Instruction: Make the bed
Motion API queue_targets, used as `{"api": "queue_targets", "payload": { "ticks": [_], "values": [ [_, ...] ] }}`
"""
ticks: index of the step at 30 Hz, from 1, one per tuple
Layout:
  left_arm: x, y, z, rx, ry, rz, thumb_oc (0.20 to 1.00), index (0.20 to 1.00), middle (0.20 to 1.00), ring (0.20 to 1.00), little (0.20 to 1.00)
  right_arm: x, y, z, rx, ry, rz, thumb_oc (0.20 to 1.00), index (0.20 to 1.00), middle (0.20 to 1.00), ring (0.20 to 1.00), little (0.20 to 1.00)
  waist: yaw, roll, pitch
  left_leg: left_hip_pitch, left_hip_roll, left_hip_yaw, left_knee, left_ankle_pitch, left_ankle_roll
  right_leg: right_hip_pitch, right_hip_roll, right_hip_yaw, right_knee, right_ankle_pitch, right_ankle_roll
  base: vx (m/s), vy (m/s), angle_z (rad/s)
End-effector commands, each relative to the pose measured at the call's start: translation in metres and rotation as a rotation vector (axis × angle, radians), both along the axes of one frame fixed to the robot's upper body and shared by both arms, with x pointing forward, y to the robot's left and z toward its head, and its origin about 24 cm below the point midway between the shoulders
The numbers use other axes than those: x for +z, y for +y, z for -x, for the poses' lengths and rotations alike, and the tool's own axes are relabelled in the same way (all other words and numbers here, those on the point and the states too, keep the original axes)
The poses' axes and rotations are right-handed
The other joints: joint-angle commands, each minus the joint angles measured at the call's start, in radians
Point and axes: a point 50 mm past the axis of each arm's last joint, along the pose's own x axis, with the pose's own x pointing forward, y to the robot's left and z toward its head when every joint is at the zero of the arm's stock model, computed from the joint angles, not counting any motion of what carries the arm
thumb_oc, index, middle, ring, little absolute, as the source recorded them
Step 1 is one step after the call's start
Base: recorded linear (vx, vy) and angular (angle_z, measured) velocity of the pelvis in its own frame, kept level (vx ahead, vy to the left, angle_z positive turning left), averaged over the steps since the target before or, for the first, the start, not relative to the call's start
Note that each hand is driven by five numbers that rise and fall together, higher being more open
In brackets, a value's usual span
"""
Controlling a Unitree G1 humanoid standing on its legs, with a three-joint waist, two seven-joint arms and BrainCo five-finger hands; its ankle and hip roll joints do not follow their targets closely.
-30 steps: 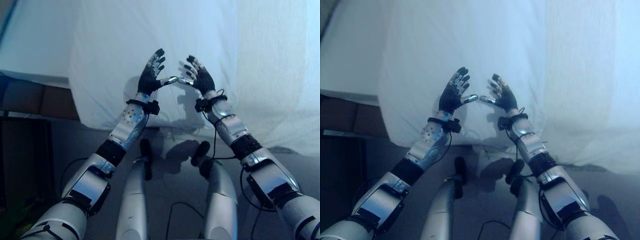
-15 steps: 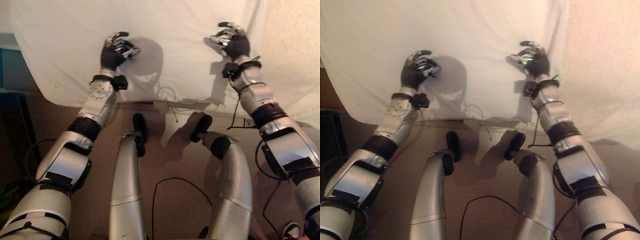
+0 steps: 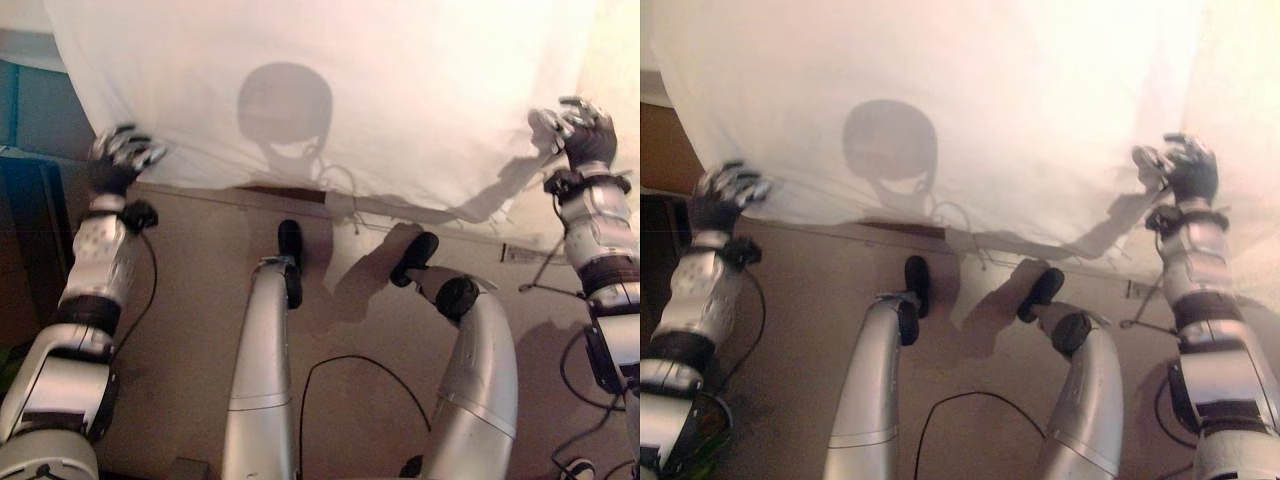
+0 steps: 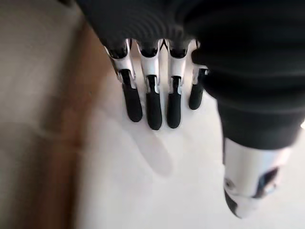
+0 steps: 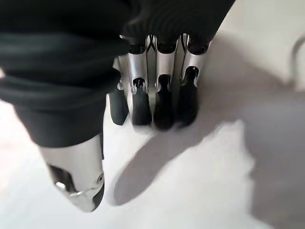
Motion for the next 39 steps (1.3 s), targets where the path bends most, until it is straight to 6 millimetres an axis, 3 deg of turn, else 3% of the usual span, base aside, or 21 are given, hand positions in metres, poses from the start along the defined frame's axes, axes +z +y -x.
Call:
{"api": "queue_targets", "payload": {
  "ticks": [1, 3, 8, 14, 15, 17, 18, 21, 25, 29, 30, 31, 32, 34, 35, 39],
  "values": [
    [-0.043, 0.035, 0.036, 0.189, 0.098, 0.101, 1.0, 1.0, 1.0, 1.0, 1.0, -0.086, -0.037, 0.064, -0.193, 0.272, -0.111, 1.0, 1.0, 1.0, 1.0, 1.0, -0.016, 0.05, -0.031, -0.014, -0.001, 0.04, 0.092, -0.082, 0.015, -0.091, -0.003, 0.073, 0.078, -0.033, 0.129, 0.03, 0.021, -0.11],
    [-0.061, 0.049, 0.056, 0.257, 0.161, 0.111, 1.0, 1.0, 1.0, 1.0, 1.0, -0.1, -0.044, 0.082, -0.232, 0.308, -0.137, 1.0, 1.0, 1.0, 1.0, 1.0, -0.016, 0.048, -0.031, -0.023, -0.002, 0.036, 0.105, -0.087, 0.018, -0.1, -0.007, 0.078, 0.093, -0.039, 0.129, 0.04, 0.015, -0.11],
    [-0.082, 0.071, 0.09, 0.395, 0.26, 0.128, 1.0, 1.0, 1.0, 1.0, 1.0, -0.126, -0.049, 0.11, -0.292, 0.371, -0.188, 1.0, 1.0, 1.0, 1.0, 1.0, -0.02, 0.046, -0.031, -0.045, -0.009, 0.033, 0.131, -0.093, 0.021, -0.122, -0.013, 0.086, 0.124, -0.054, 0.124, 0.02, 0.002, 0.0],
    [-0.115, 0.064, 0.104, 0.424, 0.389, 0.175, 1.0, 1.0, 1.0, 1.0, 1.0, -0.15, -0.038, 0.121, -0.298, 0.469, -0.199, 1.0, 1.0, 1.0, 1.0, 1.0, -0.023, 0.041, -0.031, -0.019, -0.006, 0.032, 0.118, -0.09, 0.021, -0.093, -0.02, 0.076, 0.108, -0.05, 0.124, -0.01, -0.004, 0.03],
    [-0.136, 0.048, 0.102, 0.388, 0.465, 0.201, 1.0, 1.0, 1.0, 1.0, 1.0, -0.158, -0.027, 0.116, -0.263, 0.533, -0.162, 1.0, 1.0, 1.0, 1.0, 1.0, -0.025, 0.035, -0.031, 0.032, 0.0, 0.041, 0.079, -0.087, 0.018, -0.045, -0.016, 0.06, 0.06, -0.036, 0.127, -0.1, -0.02, -0.02],
    [-0.155, 0.028, 0.099, 0.314, 0.534, 0.195, 1.0, 1.0, 1.0, 1.0, 1.0, -0.168, -0.014, 0.112, -0.211, 0.59, -0.132, 1.0, 1.0, 1.0, 1.0, 1.0, -0.027, 0.03, -0.031, 0.108, 0.008, 0.051, 0.005, -0.07, 0.011, 0.044, -0.004, 0.025, -0.016, -0.015, 0.134, -0.13, -0.051, -0.02],
    [-0.17, 0.012, 0.1, 0.255, 0.589, 0.197, 1.0, 1.0, 1.0, 1.0, 1.0, -0.177, -0.006, 0.114, -0.184, 0.625, -0.129, 1.0, 1.0, 1.0, 1.0, 1.0, -0.031, 0.026, -0.031, 0.173, 0.015, 0.056, -0.052, -0.055, 0.004, 0.12, 0.01, -0.003, -0.08, 0.002, 0.139, -0.12, -0.087, -0.05],
    [-0.197, -0.013, 0.108, 0.161, 0.711, 0.178, 1.0, 1.0, 1.0, 1.0, 1.0, -0.203, 0.018, 0.123, -0.078, 0.752, -0.078, 1.0, 1.0, 1.0, 1.0, 1.0, -0.034, 0.001, -0.031, 0.344, 0.02, 0.068, -0.187, -0.014, -0.012, 0.312, 0.04, -0.061, -0.213, 0.04, 0.154, -0.07, -0.114, 0.07],
    [-0.221, -0.054, 0.114, -0.023, 0.9, -0.115, 1.0, 1.0, 1.0, 1.0, 1.0, -0.236, 0.062, 0.137, 0.063, 0.865, -0.04, 1.0, 1.0, 1.0, 1.0, 1.0, -0.037, -0.042, -0.032, 0.671, 0.028, 0.063, -0.401, 0.031, -0.009, 0.632, 0.105, -0.122, -0.422, 0.105, 0.178, 0.05, -0.09, 0.19],
    [-0.255, -0.071, 0.157, -0.133, 1.095, -0.084, 1.0, 1.0, 1.0, 1.0, 1.0, -0.269, 0.093, 0.175, 0.221, 1.047, -0.009, 1.0, 1.0, 1.0, 1.0, 1.0, -0.018, -0.058, -0.163, 0.985, 0.049, 0.078, -0.673, 0.103, -0.038, 0.981, 0.172, -0.207, -0.68, 0.156, 0.203, 0.26, -0.084, -0.14],
    [-0.261, -0.07, 0.17, -0.135, 1.137, -0.061, 1.0, 1.0, 1.0, 1.0, 1.0, -0.276, 0.093, 0.191, 0.224, 1.096, -0.028, 1.0, 1.0, 1.0, 1.0, 1.0, -0.011, -0.053, -0.195, 1.051, 0.051, 0.08, -0.728, 0.118, -0.042, 1.052, 0.187, -0.231, -0.729, 0.163, 0.21, 0.27, -0.036, -0.14],
    [-0.267, -0.075, 0.181, -0.103, 1.136, 0.044, 1.0, 1.0, 1.0, 1.0, 1.0, -0.284, 0.1, 0.203, 0.231, 1.142, -0.051, 1.0, 1.0, 1.0, 1.0, 1.0, -0.009, -0.056, -0.254, 1.147, 0.053, 0.099, -0.85, 0.177, -0.048, 1.164, 0.215, -0.277, -0.841, 0.208, 0.21, 0.23, -0.034, -0.19],
    [-0.268, -0.075, 0.182, -0.102, 1.138, 0.045, 1.0, 1.0, 1.0, 1.0, 1.0, -0.284, 0.1, 0.204, 0.233, 1.145, -0.05, 1.0, 1.0, 1.0, 1.0, 1.0, -0.009, -0.052, -0.248, 1.172, 0.059, 0.09, -0.857, 0.16, -0.058, 1.183, 0.224, -0.266, -0.84, 0.195, 0.225, 0.13, -0.009, -0.05],
    [-0.274, -0.083, 0.19, -0.139, 1.17, 0.068, 1.0, 1.0, 1.0, 1.0, 1.0, -0.289, 0.106, 0.208, 0.3, 1.21, -0.001, 1.0, 1.0, 1.0, 1.0, 1.0, -0.008, -0.043, -0.307, 1.254, 0.057, 0.112, -0.953, 0.215, -0.064, 1.267, 0.244, -0.294, -0.934, 0.239, 0.226, 0.12, 0.034, 0.01],
    [-0.276, -0.086, 0.194, -0.156, 1.183, 0.061, 1.0, 1.0, 1.0, 1.0, 1.0, -0.292, 0.107, 0.216, 0.319, 1.249, 0.005, 1.0, 1.0, 1.0, 1.0, 1.0, -0.001, -0.041, -0.336, 1.286, 0.057, 0.115, -0.979, 0.22, -0.064, 1.303, 0.258, -0.296, -0.966, 0.242, 0.227, 0.12, 0.0, -0.09],
    [-0.28, -0.091, 0.202, -0.145, 1.195, 0.098, 1.0, 1.0, 1.0, 1.0, 1.0, -0.295, 0.117, 0.215, 0.361, 1.26, 0.014, 1.0, 1.0, 1.0, 1.0, 1.0, 0.011, -0.034, -0.422, 1.374, 0.061, 0.137, -1.055, 0.239, -0.077, 1.396, 0.286, -0.302, -1.069, 0.264, 0.238, 0.08, 0.002, -0.15]
  ]
}}
